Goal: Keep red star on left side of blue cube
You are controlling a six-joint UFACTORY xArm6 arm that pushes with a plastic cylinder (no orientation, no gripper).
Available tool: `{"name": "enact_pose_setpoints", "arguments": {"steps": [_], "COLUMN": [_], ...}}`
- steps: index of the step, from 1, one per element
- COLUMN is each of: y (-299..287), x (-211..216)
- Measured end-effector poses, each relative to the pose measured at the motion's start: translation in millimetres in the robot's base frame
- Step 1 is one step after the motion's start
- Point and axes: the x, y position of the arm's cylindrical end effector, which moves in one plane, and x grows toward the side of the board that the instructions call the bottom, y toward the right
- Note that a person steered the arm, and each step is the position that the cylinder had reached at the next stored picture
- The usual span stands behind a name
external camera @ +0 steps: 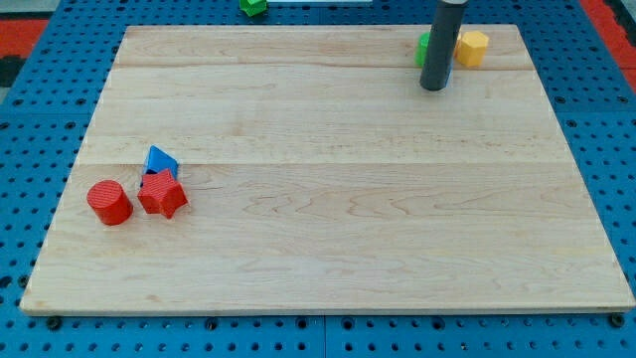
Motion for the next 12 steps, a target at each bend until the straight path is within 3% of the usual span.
{"name": "enact_pose_setpoints", "arguments": {"steps": [1,2,3,4,5,8,9,10,11,12], "y": [-24.2,-127.7,-264.4,-415.3,-451.6,-226.0,-215.2,-235.6,-302.6,-226.0], "x": [80.1,192.2,246.7,264.8,237.9,182.9,130.1,144.6,140.8,93.2]}}
